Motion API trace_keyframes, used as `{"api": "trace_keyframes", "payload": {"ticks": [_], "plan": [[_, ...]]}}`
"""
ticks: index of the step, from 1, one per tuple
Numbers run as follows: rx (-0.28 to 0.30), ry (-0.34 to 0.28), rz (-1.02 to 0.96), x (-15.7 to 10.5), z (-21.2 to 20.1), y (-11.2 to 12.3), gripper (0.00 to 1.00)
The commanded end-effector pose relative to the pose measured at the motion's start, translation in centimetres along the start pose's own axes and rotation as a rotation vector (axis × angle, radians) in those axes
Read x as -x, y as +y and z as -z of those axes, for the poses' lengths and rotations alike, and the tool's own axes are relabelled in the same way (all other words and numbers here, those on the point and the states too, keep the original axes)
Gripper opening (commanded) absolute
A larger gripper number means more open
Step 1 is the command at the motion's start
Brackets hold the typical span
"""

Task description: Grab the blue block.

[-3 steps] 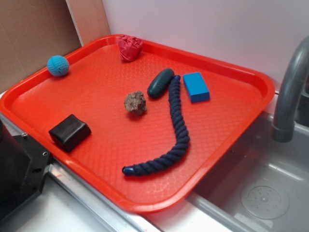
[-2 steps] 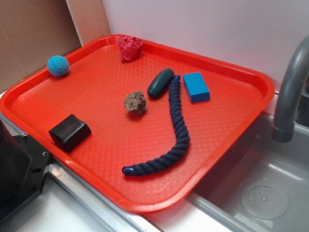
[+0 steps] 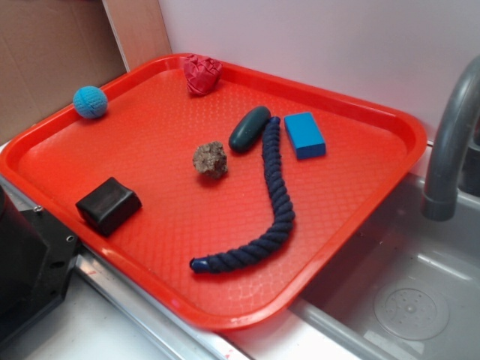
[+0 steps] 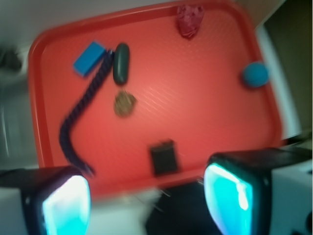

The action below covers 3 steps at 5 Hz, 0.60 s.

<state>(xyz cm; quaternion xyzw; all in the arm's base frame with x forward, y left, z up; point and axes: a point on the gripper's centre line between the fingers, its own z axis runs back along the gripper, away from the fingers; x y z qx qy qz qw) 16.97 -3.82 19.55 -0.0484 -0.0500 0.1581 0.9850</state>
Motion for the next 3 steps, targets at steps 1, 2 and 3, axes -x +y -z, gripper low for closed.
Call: {"api": "trace_keyframes", "payload": {"ticks": [1, 2, 3], "plan": [[0.03, 0.008, -0.231, -3.3, 1.1, -2.9, 1.0], [0.03, 0.008, -0.231, -3.3, 1.1, -2.9, 1.0], [-0.088, -0.025, -0.289, -5.1, 4.5, -4.9, 1.0]]}}
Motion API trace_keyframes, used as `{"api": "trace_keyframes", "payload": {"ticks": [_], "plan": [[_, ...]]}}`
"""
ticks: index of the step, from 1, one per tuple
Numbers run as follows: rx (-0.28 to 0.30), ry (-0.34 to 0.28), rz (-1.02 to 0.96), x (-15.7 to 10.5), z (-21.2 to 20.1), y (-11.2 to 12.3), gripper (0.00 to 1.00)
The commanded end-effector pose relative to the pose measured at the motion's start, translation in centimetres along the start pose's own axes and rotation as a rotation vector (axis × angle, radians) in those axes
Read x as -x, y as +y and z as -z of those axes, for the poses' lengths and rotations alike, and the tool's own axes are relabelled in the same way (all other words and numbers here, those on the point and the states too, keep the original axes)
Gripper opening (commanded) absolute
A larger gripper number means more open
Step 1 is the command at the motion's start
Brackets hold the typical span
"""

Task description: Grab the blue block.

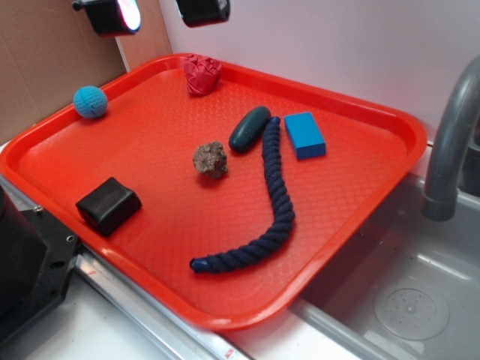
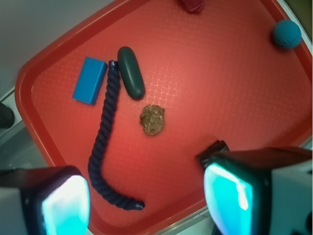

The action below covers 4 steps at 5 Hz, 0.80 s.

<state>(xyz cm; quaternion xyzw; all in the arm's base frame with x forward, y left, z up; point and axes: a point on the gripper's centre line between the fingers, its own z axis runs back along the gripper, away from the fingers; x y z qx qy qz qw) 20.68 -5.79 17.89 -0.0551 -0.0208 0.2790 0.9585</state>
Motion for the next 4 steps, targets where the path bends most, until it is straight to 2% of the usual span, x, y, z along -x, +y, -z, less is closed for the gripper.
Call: {"api": "trace_keyframes", "payload": {"ticks": [1, 2, 3, 4], "plan": [[-0.104, -0.189, -0.118, -3.5, 5.6, -5.1, 1.0], [-0.105, -0.184, -0.076, -4.4, 8.5, -6.4, 1.0], [-0.044, -0.169, -0.026, -5.1, 10.6, -7.1, 1.0], [-0.034, -0.149, 0.003, -6.1, 11.4, -8.3, 1.0]]}}
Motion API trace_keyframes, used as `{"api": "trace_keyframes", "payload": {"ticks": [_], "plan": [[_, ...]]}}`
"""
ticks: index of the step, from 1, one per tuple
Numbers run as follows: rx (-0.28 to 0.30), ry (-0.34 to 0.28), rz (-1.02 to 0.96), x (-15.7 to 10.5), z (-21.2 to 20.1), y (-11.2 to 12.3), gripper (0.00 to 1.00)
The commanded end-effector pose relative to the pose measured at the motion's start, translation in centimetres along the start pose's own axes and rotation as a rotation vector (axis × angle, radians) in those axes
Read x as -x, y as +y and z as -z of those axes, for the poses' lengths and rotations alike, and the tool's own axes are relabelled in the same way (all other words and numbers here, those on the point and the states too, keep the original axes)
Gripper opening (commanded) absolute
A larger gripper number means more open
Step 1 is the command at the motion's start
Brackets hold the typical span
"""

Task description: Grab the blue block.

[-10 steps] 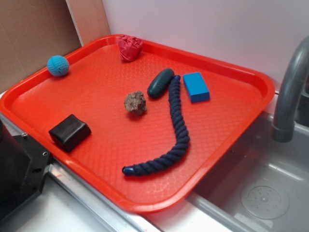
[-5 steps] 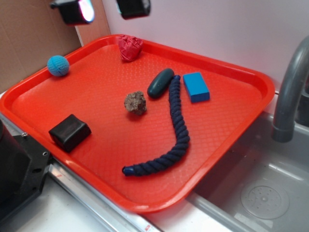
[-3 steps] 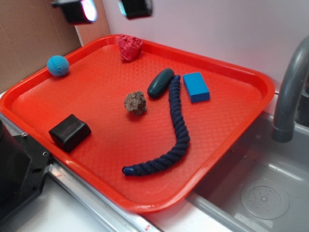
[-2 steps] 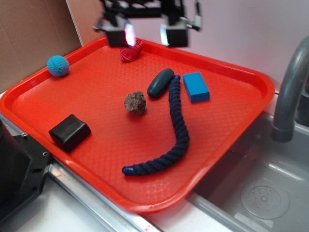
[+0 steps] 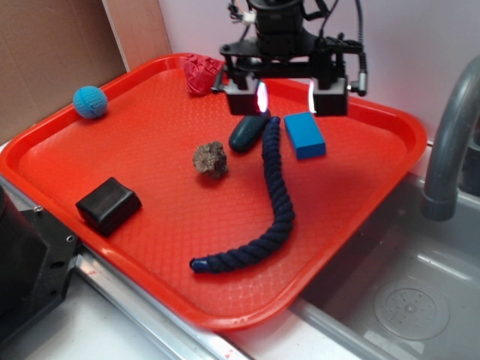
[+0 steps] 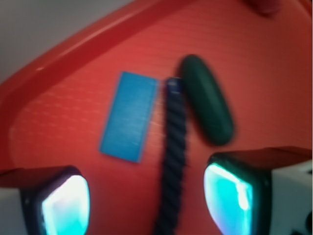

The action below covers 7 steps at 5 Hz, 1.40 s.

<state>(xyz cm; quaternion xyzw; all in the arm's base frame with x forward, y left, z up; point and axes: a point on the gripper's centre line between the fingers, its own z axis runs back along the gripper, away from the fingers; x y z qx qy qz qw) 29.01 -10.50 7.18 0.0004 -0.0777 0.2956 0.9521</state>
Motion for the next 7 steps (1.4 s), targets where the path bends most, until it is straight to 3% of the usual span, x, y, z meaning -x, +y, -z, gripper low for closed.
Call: {"api": "trace_keyframes", "payload": {"ticks": [1, 2, 3, 4, 5, 6, 7], "plan": [[-0.018, 0.006, 0.041, -2.0, 1.6, -1.7, 1.0], [-0.075, 0.048, 0.032, -2.0, 3.5, -0.9, 1.0], [-0.024, 0.118, 0.056, -2.1, 5.1, -1.1, 1.0], [0.017, 0.135, 0.096, -1.9, 4.9, -1.3, 0.97], [0.063, 0.174, 0.136, -1.2, 4.8, -1.1, 0.0], [0.065, 0.176, 0.241, -0.5, 4.4, -2.1, 0.0], [0.085, 0.138, 0.426, 1.2, 1.8, -4.4, 0.0]]}}
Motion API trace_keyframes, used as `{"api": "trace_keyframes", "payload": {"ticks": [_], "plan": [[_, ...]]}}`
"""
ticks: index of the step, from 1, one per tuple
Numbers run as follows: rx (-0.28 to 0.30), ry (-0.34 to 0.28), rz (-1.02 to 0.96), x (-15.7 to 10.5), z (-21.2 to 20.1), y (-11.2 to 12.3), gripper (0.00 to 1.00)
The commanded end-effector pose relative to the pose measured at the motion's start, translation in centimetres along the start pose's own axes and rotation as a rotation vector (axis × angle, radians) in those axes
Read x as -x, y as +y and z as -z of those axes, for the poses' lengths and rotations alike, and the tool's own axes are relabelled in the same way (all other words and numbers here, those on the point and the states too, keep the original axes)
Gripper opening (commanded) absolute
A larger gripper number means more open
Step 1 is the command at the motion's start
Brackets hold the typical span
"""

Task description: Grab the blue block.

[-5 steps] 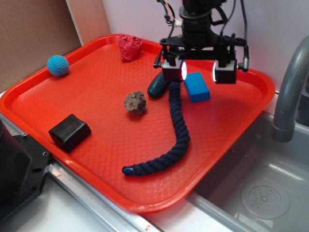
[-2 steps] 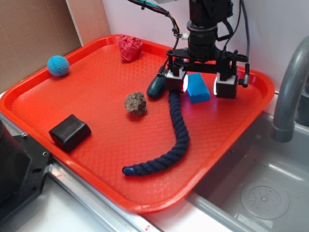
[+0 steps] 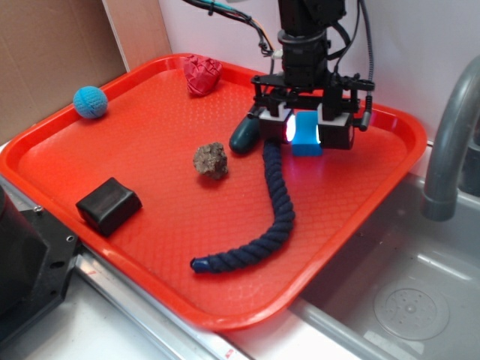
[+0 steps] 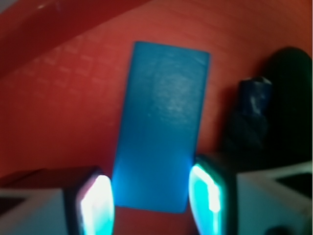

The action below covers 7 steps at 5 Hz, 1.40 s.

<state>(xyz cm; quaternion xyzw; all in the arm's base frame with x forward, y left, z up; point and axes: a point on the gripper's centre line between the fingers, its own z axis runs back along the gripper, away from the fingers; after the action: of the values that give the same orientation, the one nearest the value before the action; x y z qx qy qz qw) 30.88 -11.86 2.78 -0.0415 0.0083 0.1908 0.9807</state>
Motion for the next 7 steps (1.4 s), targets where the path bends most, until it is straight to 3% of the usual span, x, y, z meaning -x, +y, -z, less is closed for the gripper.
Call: {"api": "trace_keyframes", "payload": {"ticks": [1, 2, 3, 4, 5, 6, 7], "plan": [[0.008, -0.094, 0.296, 2.5, -4.5, -4.0, 0.0], [-0.071, -0.106, 0.317, 2.6, -6.6, -3.4, 0.0], [-0.086, -0.083, 0.296, 2.0, -7.4, -2.0, 1.0], [-0.049, -0.148, 0.247, 0.7, -7.1, -0.3, 1.0], [-0.012, -0.168, 0.271, 0.0, -4.7, -1.0, 1.0], [0.057, -0.158, 0.309, 0.0, -2.7, -2.8, 1.0], [0.048, -0.105, 0.324, 0.0, -1.0, -3.5, 1.0]]}}
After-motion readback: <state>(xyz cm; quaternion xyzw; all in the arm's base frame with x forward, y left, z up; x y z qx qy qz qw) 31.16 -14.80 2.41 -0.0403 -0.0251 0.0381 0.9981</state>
